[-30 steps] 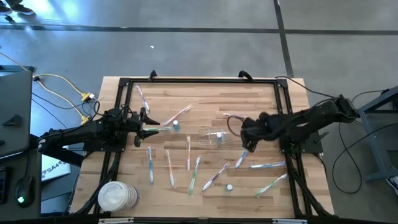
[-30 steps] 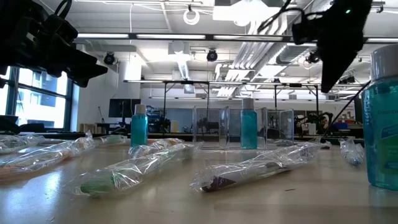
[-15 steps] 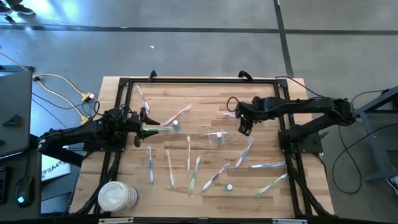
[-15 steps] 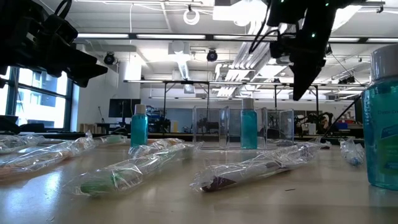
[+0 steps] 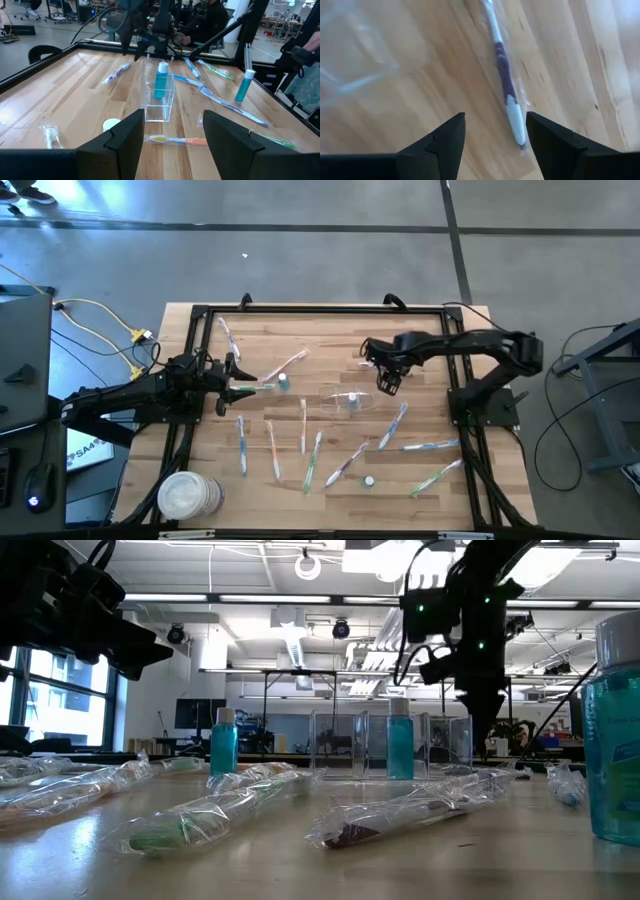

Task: Pick & Place toothbrushing station
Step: Put the top right violet toothbrush into the wire organizer

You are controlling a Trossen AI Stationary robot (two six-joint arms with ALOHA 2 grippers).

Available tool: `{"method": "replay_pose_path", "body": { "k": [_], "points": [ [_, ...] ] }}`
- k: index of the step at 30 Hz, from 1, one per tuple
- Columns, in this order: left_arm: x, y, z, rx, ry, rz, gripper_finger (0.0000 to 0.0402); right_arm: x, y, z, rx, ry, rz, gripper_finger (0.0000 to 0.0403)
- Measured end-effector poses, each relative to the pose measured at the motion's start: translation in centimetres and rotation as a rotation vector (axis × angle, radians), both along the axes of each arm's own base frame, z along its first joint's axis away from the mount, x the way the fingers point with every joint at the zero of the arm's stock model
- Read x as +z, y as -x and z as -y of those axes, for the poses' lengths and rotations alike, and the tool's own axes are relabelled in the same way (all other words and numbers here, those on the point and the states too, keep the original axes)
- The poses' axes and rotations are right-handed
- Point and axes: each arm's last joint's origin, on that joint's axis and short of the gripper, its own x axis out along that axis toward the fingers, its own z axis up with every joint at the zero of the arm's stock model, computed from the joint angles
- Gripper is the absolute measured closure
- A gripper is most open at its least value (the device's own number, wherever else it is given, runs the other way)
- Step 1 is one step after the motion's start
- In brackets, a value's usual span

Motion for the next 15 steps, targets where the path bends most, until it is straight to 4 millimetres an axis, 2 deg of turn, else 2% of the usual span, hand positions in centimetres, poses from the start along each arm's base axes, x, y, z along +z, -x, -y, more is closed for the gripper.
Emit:
{"method": "replay_pose_path", "body": {
  "k": [9,15],
  "points": [
    [0.0,0.0,0.0,0.000,0.000,0.000,0.0199,-2.2,-0.4,2.4,0.049,-0.057,-0.027,0.0200],
    [0.0,0.0,0.0,0.000,0.000,0.000,0.0199,-2.9,-0.6,3.6,0.032,-0.050,-0.006,0.0200]
  ]
}}
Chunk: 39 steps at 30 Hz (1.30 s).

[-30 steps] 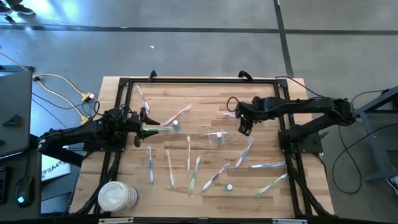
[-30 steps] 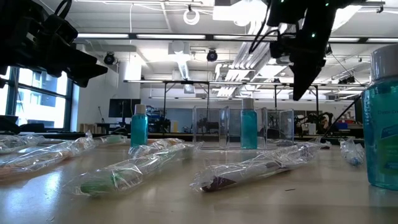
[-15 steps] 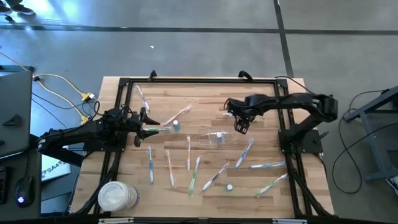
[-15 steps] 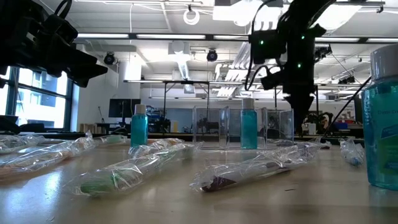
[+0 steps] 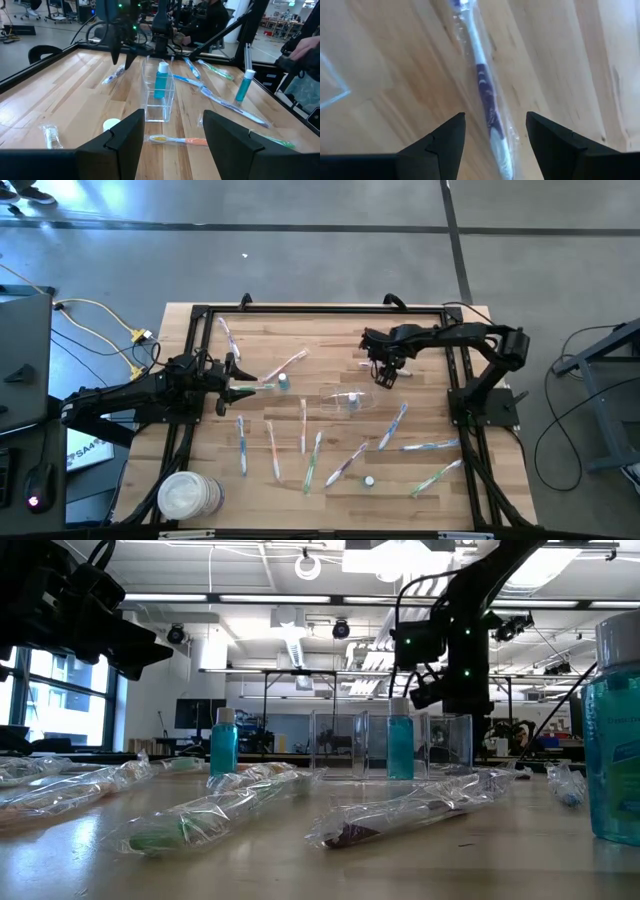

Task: Pick & Place toothbrushing station
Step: Put the top right violet toothbrush into the wire organizer

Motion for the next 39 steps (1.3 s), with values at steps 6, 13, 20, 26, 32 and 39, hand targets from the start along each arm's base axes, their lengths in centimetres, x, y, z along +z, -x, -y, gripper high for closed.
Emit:
{"method": "replay_pose_path", "body": {
  "k": [6,13,20,26,32,39],
  "points": [
    [0.0,0.0,0.0,0.001,0.000,0.000,0.0199,0.0,0.1,0.2,-0.008,0.001,0.002,0.0199],
    [0.0,0.0,0.0,0.000,0.000,0.000,0.0199,0.0,0.0,0.1,0.012,-0.023,0.015,0.0200],
    [0.0,0.0,0.0,0.001,0.000,0.000,0.0199,0.0,-0.1,0.2,0.013,-0.016,0.022,0.0200],
    [0.0,0.0,0.0,0.001,0.000,0.000,0.0199,0.0,-0.1,0.2,0.013,-0.021,0.028,0.0200],
    [0.0,0.0,0.0,0.003,0.022,-0.001,0.0199,-0.8,-0.3,0.2,0.013,-0.049,0.006,0.0200],
    [0.0,0.0,0.0,0.002,0.022,-0.001,0.0199,-2.4,-0.3,0.8,0.006,-0.123,-0.025,0.0201]
  ]
}}
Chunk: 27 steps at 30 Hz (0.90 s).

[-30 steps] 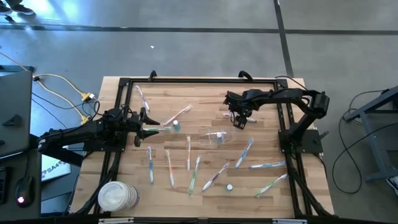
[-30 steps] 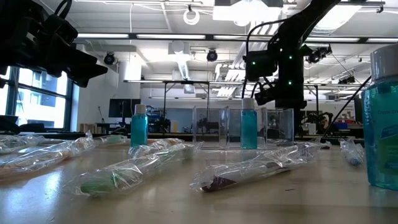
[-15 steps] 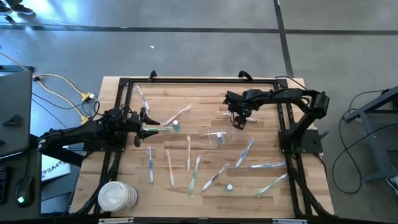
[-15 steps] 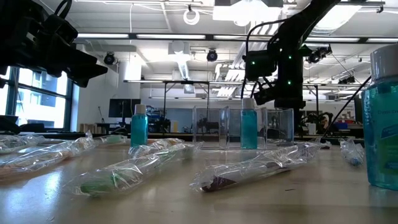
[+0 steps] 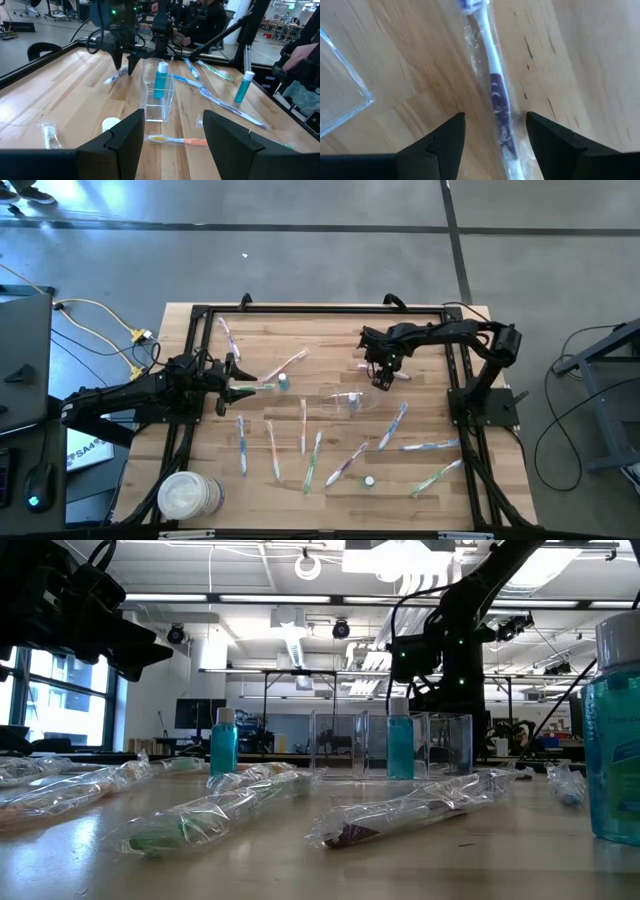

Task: Pick & Place toothbrushing station
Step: Put the top right violet toothbrush into the wire organizer

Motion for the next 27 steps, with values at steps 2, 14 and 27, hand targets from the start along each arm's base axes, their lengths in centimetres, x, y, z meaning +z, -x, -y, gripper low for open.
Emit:
{"method": "replay_pose_path", "body": {
  "k": [2,14,27],
  "points": [
    [0.0,0.0,0.0,0.000,0.000,0.000,0.0199,-0.1,0.1,0.2,-0.016,-0.010,0.002,0.0208],
    [0.0,0.0,0.0,0.001,0.000,0.000,0.0199,0.0,0.5,0.6,-0.048,-0.009,-0.013,0.0386],
    [0.0,0.0,0.0,0.006,0.000,0.000,0.0199,1.8,0.8,-0.6,-0.019,0.087,-0.033,0.0393]
  ]
}}
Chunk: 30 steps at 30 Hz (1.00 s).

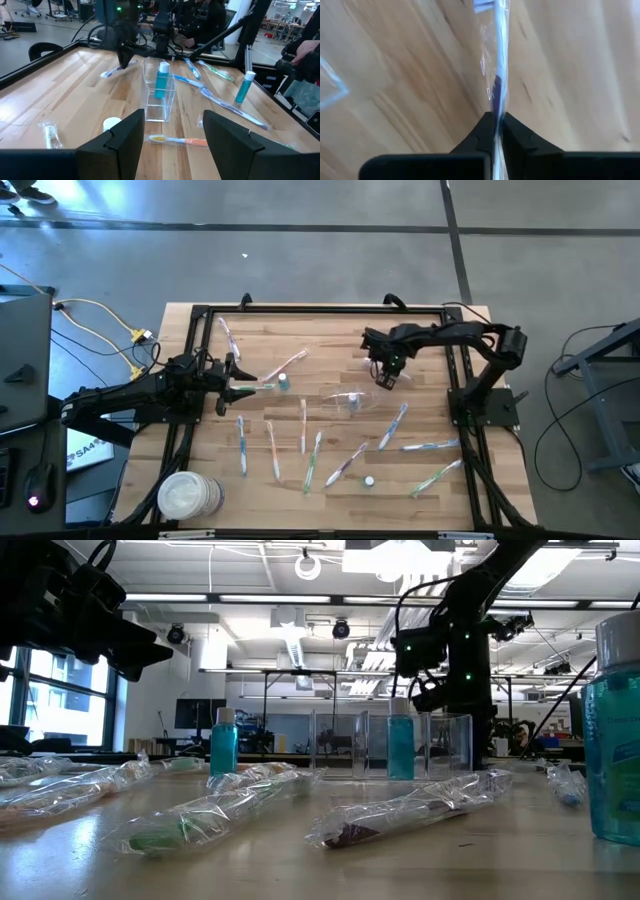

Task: Pick & Place toothbrushing station
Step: Put the top right violet toothbrush into the wire organizer

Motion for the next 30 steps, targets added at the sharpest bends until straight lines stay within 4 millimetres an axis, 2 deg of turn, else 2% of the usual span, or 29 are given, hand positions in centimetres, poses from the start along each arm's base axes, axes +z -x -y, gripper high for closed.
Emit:
{"method": "replay_pose_path", "body": {
  "k": [8,15,24,27,30],
  "points": [
    [0.0,0.0,0.0,0.003,0.000,0.000,0.0199,2.3,1.0,-1.0,-0.031,0.105,-0.027,0.0394],
    [0.0,0.0,0.0,0.004,0.000,0.001,0.0199,6.0,2.6,-2.4,-0.107,0.185,0.060,0.0394],
    [0.1,0.0,0.0,0.005,0.023,0.011,0.0199,11.9,5.4,-6.7,-0.131,0.320,0.352,0.0395],
    [0.3,0.0,0.0,0.005,0.019,0.038,0.0199,13.4,5.7,-8.4,-0.075,0.349,0.494,0.0396],
    [1.0,0.0,0.0,0.004,-0.002,0.109,0.0199,14.6,5.3,-10.0,0.010,0.377,0.637,0.0394]
  ]
}}
